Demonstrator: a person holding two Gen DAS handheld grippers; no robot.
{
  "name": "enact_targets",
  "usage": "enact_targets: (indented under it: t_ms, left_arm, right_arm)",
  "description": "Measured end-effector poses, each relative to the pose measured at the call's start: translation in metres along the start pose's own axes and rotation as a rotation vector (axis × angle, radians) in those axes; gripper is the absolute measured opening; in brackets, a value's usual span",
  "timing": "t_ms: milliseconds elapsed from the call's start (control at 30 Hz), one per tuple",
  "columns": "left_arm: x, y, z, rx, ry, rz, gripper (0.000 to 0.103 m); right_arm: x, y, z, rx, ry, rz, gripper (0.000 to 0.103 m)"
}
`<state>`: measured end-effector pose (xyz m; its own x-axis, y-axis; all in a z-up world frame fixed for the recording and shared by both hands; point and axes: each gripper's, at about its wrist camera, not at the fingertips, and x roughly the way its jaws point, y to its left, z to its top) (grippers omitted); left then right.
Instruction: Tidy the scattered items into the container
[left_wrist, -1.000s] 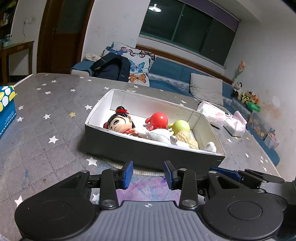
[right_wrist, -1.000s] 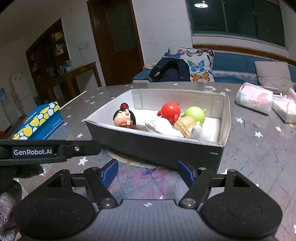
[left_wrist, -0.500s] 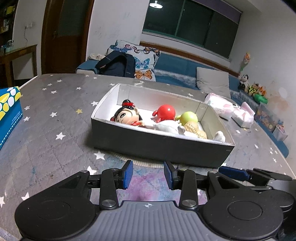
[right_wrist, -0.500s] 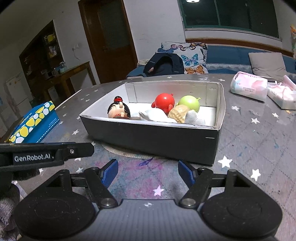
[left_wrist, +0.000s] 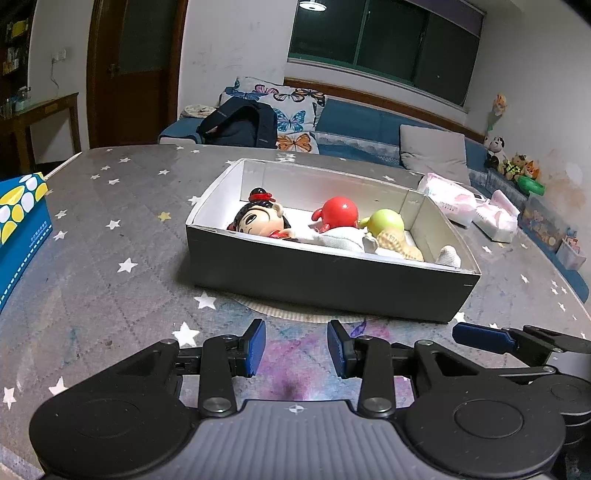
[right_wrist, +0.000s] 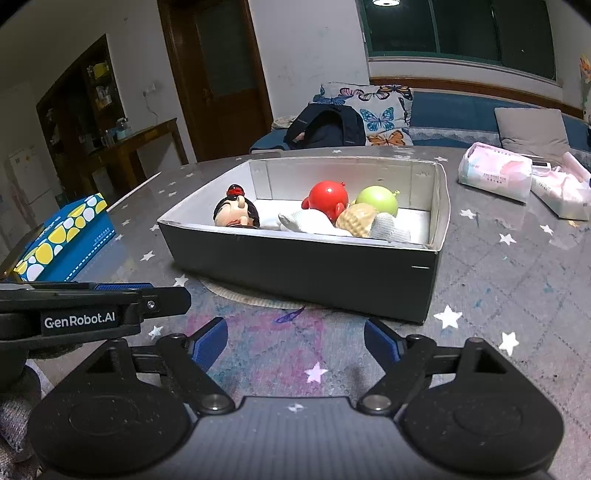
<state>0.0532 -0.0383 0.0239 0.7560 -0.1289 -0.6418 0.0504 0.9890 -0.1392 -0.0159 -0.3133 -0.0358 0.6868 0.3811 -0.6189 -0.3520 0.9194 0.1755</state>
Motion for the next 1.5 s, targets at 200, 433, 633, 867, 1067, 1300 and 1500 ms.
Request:
enact_targets:
  t_ms: [200, 433, 633, 867, 1067, 1300, 1500]
  left_arm:
    - [0.002, 0.001, -0.002, 0.008, 0.006, 0.015, 0.039]
    - [0.004, -0.001, -0.002, 0.030, 0.000, 0.042, 0.039]
    - [0.010, -0.004, -0.005, 0.064, 0.006, 0.083, 0.039]
    - [0.016, -0.004, -0.009, 0.076, 0.028, 0.103, 0.039]
    - [0.020, -0.005, -0.009, 0.090, 0.037, 0.114, 0.039]
    - [0.025, -0.003, -0.006, 0.097, 0.046, 0.124, 0.039]
    - [0.029, -0.002, -0.005, 0.099, 0.055, 0.127, 0.039]
  right_arm:
    - [0.002, -0.004, -0.003, 0.009, 0.007, -0.012, 0.086]
    - [0.003, -0.006, -0.003, 0.017, 0.009, -0.019, 0.086]
    - [0.007, -0.006, -0.003, 0.017, 0.022, -0.027, 0.086]
    - [0.013, -0.007, -0.004, 0.019, 0.038, -0.039, 0.092]
    - [0.015, -0.006, -0.002, 0.013, 0.041, -0.042, 0.095]
    - [0.022, -0.008, -0.002, 0.019, 0.059, -0.046, 0.096]
    - [0.025, -0.009, -0.001, 0.020, 0.068, -0.052, 0.097]
